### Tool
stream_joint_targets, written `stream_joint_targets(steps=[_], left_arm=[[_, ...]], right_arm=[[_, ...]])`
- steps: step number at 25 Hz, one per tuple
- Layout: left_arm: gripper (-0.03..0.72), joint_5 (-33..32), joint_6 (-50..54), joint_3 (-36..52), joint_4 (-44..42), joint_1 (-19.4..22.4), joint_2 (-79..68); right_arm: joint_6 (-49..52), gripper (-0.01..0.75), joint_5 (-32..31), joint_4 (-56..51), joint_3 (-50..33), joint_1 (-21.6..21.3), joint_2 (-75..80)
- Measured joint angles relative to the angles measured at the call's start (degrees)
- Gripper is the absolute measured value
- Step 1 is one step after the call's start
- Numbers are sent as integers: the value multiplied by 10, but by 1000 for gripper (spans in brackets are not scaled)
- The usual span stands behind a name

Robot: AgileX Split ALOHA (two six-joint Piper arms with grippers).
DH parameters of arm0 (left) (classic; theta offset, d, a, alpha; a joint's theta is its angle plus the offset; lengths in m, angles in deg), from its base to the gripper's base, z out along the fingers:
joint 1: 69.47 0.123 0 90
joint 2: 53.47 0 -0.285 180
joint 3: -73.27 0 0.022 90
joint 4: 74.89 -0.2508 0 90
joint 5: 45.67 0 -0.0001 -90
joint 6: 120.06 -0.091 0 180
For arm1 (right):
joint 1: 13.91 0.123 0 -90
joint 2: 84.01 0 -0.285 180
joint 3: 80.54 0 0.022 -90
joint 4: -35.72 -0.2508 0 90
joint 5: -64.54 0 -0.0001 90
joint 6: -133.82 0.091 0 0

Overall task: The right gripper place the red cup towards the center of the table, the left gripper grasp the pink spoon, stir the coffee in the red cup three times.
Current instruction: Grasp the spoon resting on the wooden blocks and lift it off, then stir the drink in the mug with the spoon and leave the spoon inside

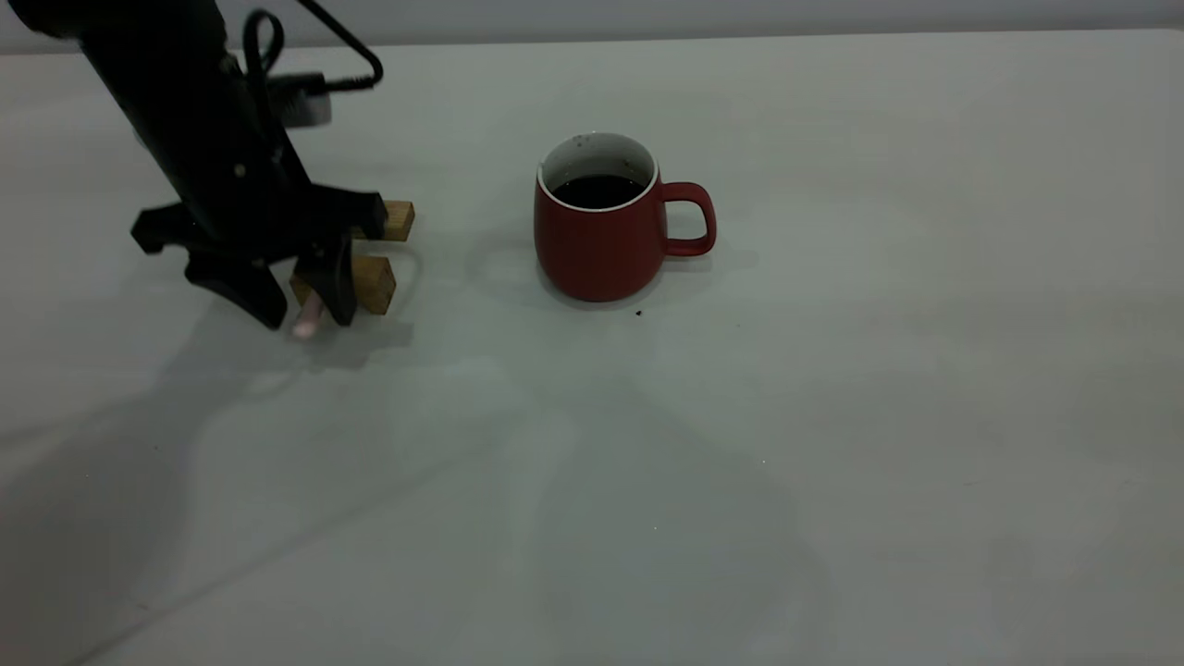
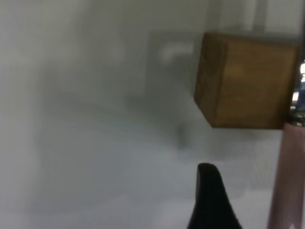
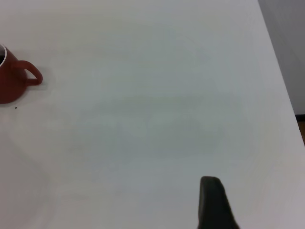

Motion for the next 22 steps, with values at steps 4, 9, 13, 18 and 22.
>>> stream_joint_targets(steps=[4, 9, 13, 18, 22], left_arm=[[485, 2, 4, -4, 5, 0, -13], [214, 3, 18, -5, 7, 0, -13], [135, -4, 26, -5, 11, 0, -3], [135, -56, 27, -5, 82, 0, 59], [135, -97, 28, -5, 251, 0, 114]], right_arm=[[0, 492, 0, 0, 0, 0, 0], [0, 492, 0, 0, 0, 0, 0], [0, 492, 0, 0, 0, 0, 0], [0, 492, 0, 0, 0, 0, 0], [0, 492, 0, 0, 0, 0, 0]])
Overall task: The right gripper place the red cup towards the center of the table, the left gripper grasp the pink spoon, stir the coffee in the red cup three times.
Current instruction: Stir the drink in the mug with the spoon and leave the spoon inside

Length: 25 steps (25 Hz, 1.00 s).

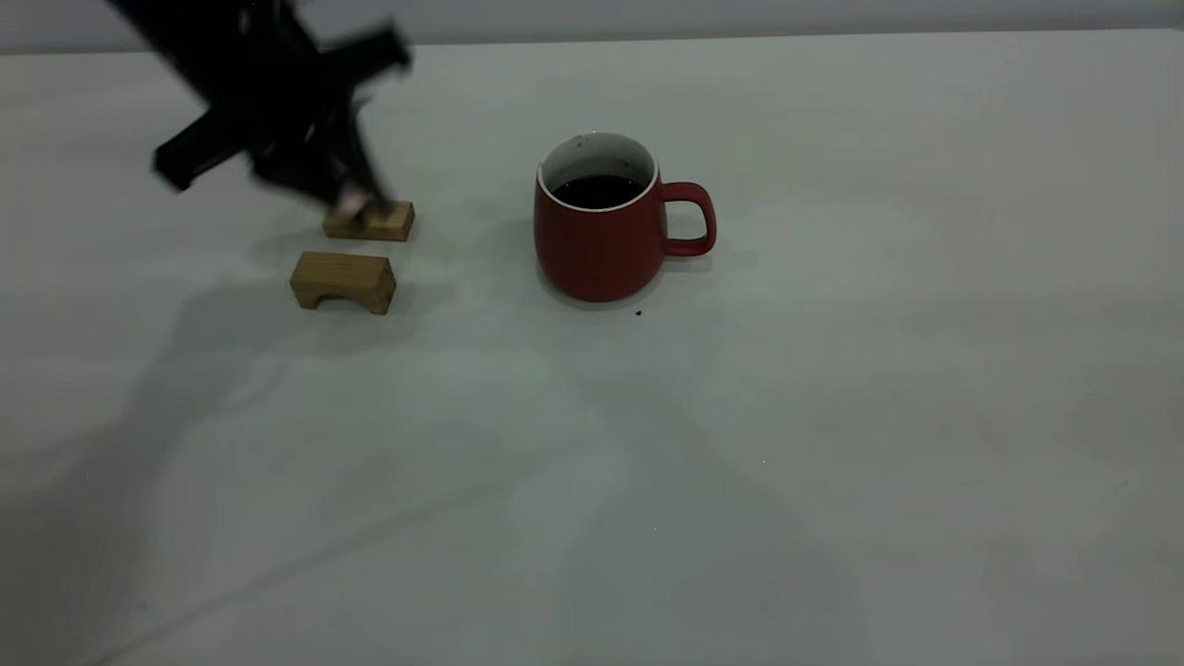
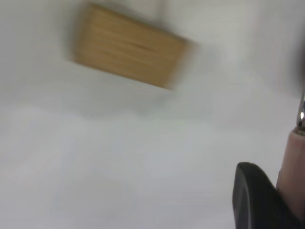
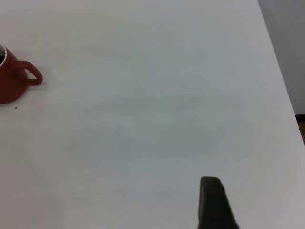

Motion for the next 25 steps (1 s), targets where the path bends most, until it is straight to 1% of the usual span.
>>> stream_joint_targets(steps=[3, 5, 7, 9, 12, 14, 16, 18, 20, 25], left_arm=[[135, -49, 0, 0, 175, 0, 24], [135, -94, 1, 0, 309, 0, 27], [135, -132, 7, 0, 414, 0, 27], [135, -168, 31, 0, 513, -3, 24], [135, -225, 98, 0, 614, -8, 12], [135, -243, 157, 0, 634, -11, 5], [135, -236, 224, 0, 640, -16, 4], [135, -206, 299, 0, 643, -23, 4], [135, -167, 345, 0, 646, -31, 4], [135, -98, 370, 0, 647, -39, 3]], right_arm=[[0, 492, 0, 0, 0, 0, 0], [0, 492, 0, 0, 0, 0, 0], [0, 492, 0, 0, 0, 0, 0], [0, 492, 0, 0, 0, 0, 0], [0, 492, 0, 0, 0, 0, 0], [0, 492, 0, 0, 0, 0, 0], [0, 492, 0, 0, 0, 0, 0], [0, 492, 0, 0, 0, 0, 0], [0, 492, 0, 0, 0, 0, -1], [0, 492, 0, 0, 0, 0, -1]])
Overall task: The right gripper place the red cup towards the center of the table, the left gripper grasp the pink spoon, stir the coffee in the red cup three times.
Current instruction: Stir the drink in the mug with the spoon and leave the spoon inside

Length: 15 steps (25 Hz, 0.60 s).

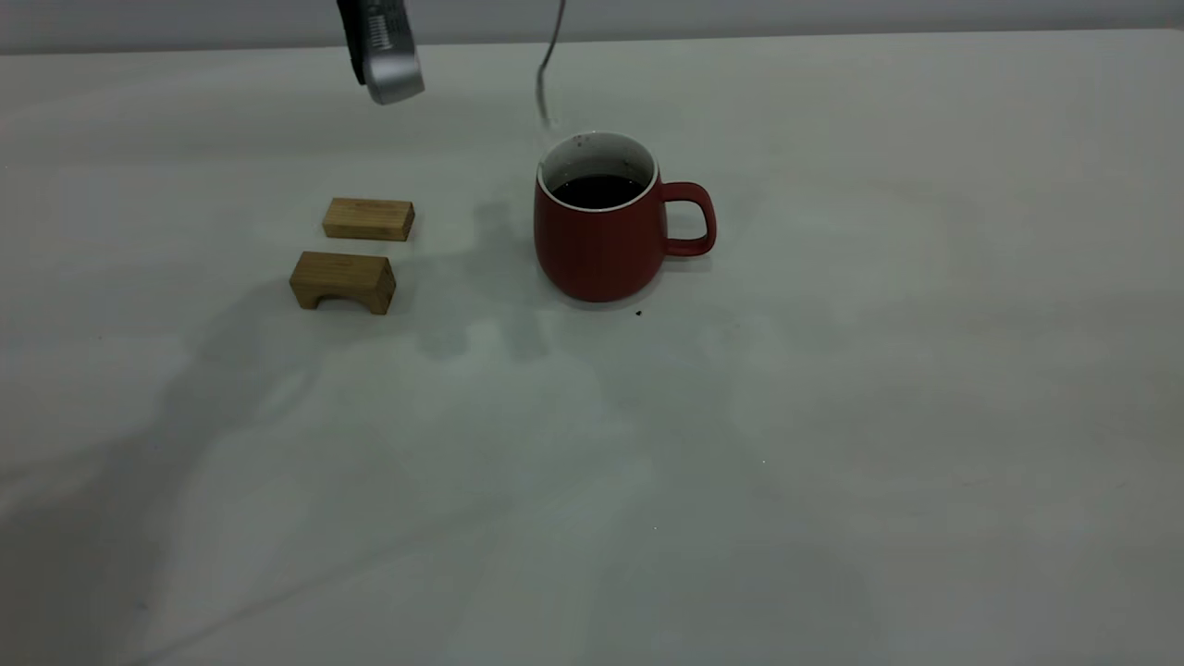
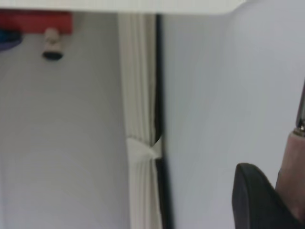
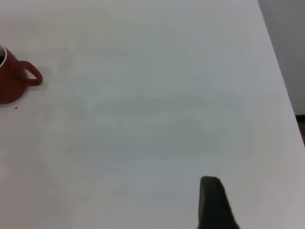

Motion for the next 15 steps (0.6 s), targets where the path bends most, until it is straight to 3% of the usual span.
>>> stream_joint_targets(steps=[5, 15], left_arm=[[135, 14, 33, -12, 1, -8, -16], [135, 25, 93, -120, 4, -29, -118]], right_arm=[[0, 492, 0, 0, 0, 0, 0], [0, 492, 0, 0, 0, 0, 0]])
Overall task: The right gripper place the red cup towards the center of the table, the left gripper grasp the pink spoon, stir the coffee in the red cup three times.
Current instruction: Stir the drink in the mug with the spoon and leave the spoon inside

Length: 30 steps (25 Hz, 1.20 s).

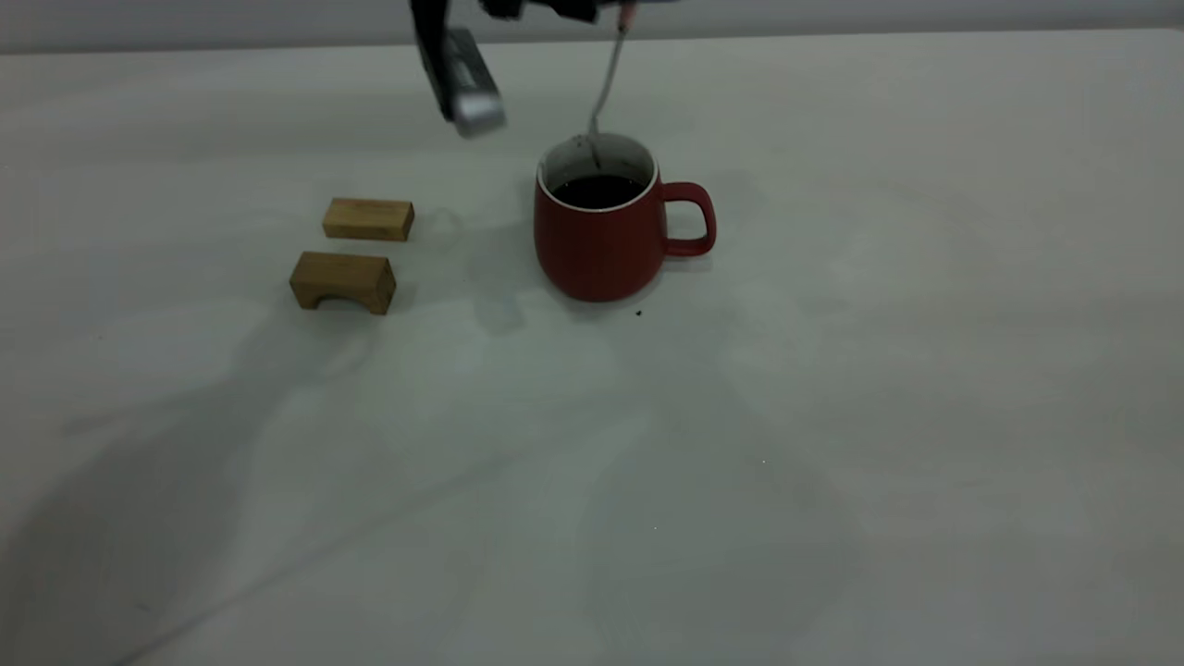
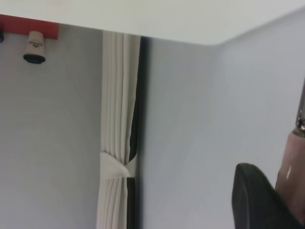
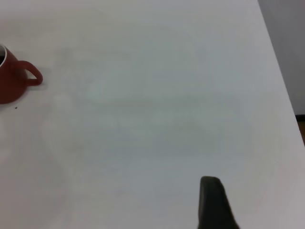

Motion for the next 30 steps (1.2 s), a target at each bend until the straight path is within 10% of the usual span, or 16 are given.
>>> stream_joint_targets(steps=[30], left_arm=[[135, -37, 95, -71, -79, -1, -113]], right_arm=[[0, 492, 0, 0, 0, 0, 0]])
